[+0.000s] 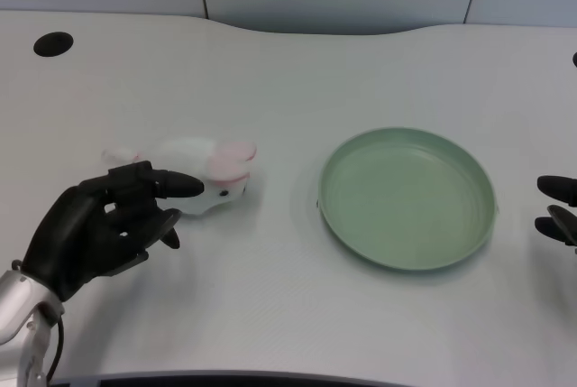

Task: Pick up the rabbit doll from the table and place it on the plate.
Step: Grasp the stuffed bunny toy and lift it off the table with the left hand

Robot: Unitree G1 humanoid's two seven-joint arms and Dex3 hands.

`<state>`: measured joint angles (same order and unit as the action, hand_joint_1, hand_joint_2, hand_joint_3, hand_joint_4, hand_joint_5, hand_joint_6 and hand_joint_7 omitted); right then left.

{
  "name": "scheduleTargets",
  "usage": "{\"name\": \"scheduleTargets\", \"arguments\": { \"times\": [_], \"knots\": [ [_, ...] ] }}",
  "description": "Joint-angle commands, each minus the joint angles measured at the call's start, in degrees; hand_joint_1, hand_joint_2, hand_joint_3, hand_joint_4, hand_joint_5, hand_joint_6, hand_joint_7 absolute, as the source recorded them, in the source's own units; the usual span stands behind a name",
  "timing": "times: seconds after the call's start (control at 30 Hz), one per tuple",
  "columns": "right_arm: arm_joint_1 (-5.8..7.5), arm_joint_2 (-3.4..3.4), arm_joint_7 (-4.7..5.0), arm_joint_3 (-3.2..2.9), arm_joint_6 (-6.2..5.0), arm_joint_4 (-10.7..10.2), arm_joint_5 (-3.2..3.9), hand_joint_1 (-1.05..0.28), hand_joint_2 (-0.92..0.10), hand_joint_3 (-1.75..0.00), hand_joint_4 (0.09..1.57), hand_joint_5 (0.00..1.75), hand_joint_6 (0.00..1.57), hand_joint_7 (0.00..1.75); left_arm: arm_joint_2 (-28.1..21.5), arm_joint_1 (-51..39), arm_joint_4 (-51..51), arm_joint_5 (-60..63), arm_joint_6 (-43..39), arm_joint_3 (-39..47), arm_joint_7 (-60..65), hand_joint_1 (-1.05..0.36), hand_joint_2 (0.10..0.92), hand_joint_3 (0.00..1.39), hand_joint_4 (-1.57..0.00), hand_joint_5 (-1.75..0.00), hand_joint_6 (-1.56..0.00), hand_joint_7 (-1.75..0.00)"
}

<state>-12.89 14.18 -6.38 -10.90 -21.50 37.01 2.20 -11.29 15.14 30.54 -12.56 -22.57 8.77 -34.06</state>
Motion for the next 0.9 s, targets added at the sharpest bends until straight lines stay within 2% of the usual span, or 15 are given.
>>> {"name": "scheduleTargets", "arguments": {
  "times": [0.03, 0.1, 0.13, 0.2, 0.27, 0.33, 0.37, 0.47, 0.53, 0.57, 0.67, 0.77, 0.87, 0.9],
  "knots": [
    [0.62, 0.08, 0.14, -0.55, 1.33, -0.4, 0.98, -0.42, -0.92, -0.13, 1.06, 0.0, 0.99, 0.01, -0.8, -0.5, -2.8, 0.9, -3.6, -0.3, 0.8, -0.51, 0.921, 0.27, -0.46, -1.67, -0.71, -0.59],
    [0.7, 0.03, 0.43, -0.45, 2.42, -1.2, 0.83, -0.42, -0.92, -0.12, 1.06, 0.0, 0.99, 0.01, -1.6, 0.3, -3.6, 1.9, -5.1, -0.7, 0.9, -0.5, 0.921, 0.27, -0.47, -1.63, -0.69, -0.59],
    [0.73, 0.01, 0.48, -0.42, 2.44, -1.3, 0.73, -0.42, -0.92, -0.12, 1.06, 0.0, 0.99, 0.0, -2.1, 0.8, -3.5, 3.0, -6.1, -1.0, 1.4, -0.5, 0.921, 0.27, -0.47, -1.61, -0.68, -0.59],
    [0.65, -0.01, 0.67, -0.31, 2.2, -1.0, 0.4, -0.41, -0.92, -0.12, 1.06, 0.0, 0.99, 0.0, -4.5, 3.6, -2.5, 8.9, -8.5, -2.1, 4.6, -0.51, 0.921, 0.21, -0.42, -1.24, -0.65, -0.43],
    [0.58, 0.04, 0.73, -0.21, 1.95, -0.7, 0.17, -0.42, -0.92, -0.13, 1.05, 0.0, 0.98, 0.0, -6.9, 6.3, -1.3, 16.3, -11.8, -3.3, 9.6, -0.5, 0.921, 0.14, -0.42, -0.93, -0.66, -0.23],
    [0.59, -0.09, 0.63, -0.24, 1.79, -0.7, 0.31, -0.42, -0.92, -0.13, 1.06, 0.0, 0.98, 0.0, -9.8, 10.0, 0.8, 25.1, -15.0, -5.2, 16.1, -0.49, 0.92, 0.08, -0.47, -0.77, -0.7, -0.12],
    [0.62, -0.16, 0.6, -0.26, 1.87, -0.8, 0.41, -0.42, -0.92, -0.13, 1.06, 0.0, 0.99, 0.0, -10.8, 11.4, 1.8, 28.1, -15.7, -6.0, 18.3, -0.52, 0.921, 0.05, -0.51, -0.58, -0.71, -0.06],
    [0.86, -0.35, 0.54, -0.29, 1.9, -1.2, 0.56, -0.41, -0.92, -0.13, 1.05, 0.0, 0.99, 0.0, -14.3, 15.7, 4.9, 36.3, -16.6, -9.5, 24.0, -0.58, 0.921, 0.02, -0.51, -0.34, -0.66, -0.01],
    [0.93, -0.39, 0.56, -0.29, 1.98, -1.4, 0.52, -0.41, -0.92, -0.13, 1.05, 0.0, 0.99, 0.0, -15.2, 16.8, 6.3, 38.0, -17.2, -10.8, 26.2, -0.6, 0.921, 0.02, -0.51, -0.28, -0.64, 0.0],
    [1.1, -0.36, 0.75, -0.22, 1.91, -1.6, 0.28, -0.41, -0.92, -0.13, 1.05, 0.0, 0.99, 0.0, -16.5, 19.8, 7.4, 42.3, -14.8, -13.3, 27.4, -0.62, 0.92, 0.02, -0.47, -0.24, -0.6, 0.0],
    [1.53, -0.4, 0.9, -0.2, 2.19, -2.3, 0.18, -0.41, -0.92, -0.13, 1.05, 0.0, 0.99, 0.0, -18.6, 26.0, 10.4, 50.4, -9.8, -18.6, 29.2, -0.72, 0.918, 0.01, -0.32, -0.12, -0.42, 0.0],
    [1.95, -0.49, 0.86, -0.24, 2.69, -3.2, 0.32, -0.4, -0.92, -0.13, 1.06, 0.01, 0.99, 0.0, -18.4, 29.4, 13.3, 52.5, -7.0, -22.0, 27.8, -0.79, 0.921, 0.02, -0.19, -0.04, -0.28, 0.0],
    [2.5, -0.25, 1.25, -0.06, 3.2, -4.1, -0.27, -0.41, -0.92, -0.13, 1.06, 0.01, 0.99, 0.0, -17.1, 33.0, 17.4, 54.0, -4.5, -25.9, 26.8, -0.86, 0.921, 0.04, -0.1, -0.01, -0.18, 0.0],
    [2.65, -0.17, 0.97, -0.08, 2.86, -4.1, -0.16, -0.41, -0.92, -0.13, 1.06, 0.01, 0.99, 0.0, -16.3, 34.5, 19.3, 54.8, -3.5, -27.5, 26.4, -0.88, 0.921, 0.05, -0.07, 0.0, -0.16, 0.0]
  ]
}}
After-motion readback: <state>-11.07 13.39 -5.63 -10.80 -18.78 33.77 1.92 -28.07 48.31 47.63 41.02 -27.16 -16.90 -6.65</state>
